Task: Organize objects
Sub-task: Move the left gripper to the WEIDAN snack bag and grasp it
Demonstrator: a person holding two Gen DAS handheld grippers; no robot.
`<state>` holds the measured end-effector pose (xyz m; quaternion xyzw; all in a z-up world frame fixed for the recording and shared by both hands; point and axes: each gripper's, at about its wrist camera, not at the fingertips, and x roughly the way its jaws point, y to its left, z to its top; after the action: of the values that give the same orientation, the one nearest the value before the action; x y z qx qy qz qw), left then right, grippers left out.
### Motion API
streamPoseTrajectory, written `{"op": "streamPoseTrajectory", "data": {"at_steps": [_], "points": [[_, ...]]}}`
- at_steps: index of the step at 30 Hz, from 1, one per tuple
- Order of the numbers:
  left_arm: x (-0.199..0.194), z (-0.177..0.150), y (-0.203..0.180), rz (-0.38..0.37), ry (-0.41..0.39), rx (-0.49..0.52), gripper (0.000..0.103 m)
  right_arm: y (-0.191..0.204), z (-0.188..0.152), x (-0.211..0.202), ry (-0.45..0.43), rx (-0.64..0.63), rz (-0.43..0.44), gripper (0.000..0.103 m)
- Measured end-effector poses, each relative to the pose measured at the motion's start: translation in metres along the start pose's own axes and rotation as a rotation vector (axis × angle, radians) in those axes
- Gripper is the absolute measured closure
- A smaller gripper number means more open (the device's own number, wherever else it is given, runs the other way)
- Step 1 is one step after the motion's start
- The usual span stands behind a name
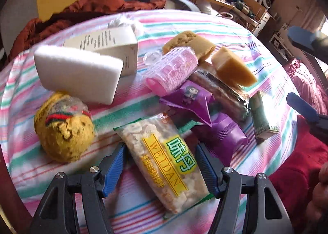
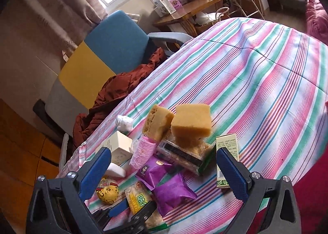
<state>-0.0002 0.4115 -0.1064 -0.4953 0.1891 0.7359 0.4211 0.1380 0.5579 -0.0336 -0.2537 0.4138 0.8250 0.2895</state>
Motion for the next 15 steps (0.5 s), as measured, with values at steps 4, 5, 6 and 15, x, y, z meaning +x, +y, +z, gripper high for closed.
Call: {"op": "streamPoseTrajectory", "data": {"at_steps": [4,5,6,15], "points": [[-0.007,-0.018,0.000,0.030,-0.044,0.083,0.046,0.003,-0.003,0.007,0.038,-0.018,-0.002,0.000],[-0.010,-0.024,0.003,0.036,-0.052,0.089,0.050,0.004,-0.005,0.010,0.057,-0.026,-0.004,0.000],[-0.013,-0.028,0.005,0.033,-0.053,0.088,0.052,0.006,-0.006,0.013,0.073,-0.037,-0.010,0.000],[-0.046,-0.078,0.034,-0.006,-0.062,0.126,0.057,0.025,-0.026,0.041,0.223,-0.168,-0.042,0.000]]}}
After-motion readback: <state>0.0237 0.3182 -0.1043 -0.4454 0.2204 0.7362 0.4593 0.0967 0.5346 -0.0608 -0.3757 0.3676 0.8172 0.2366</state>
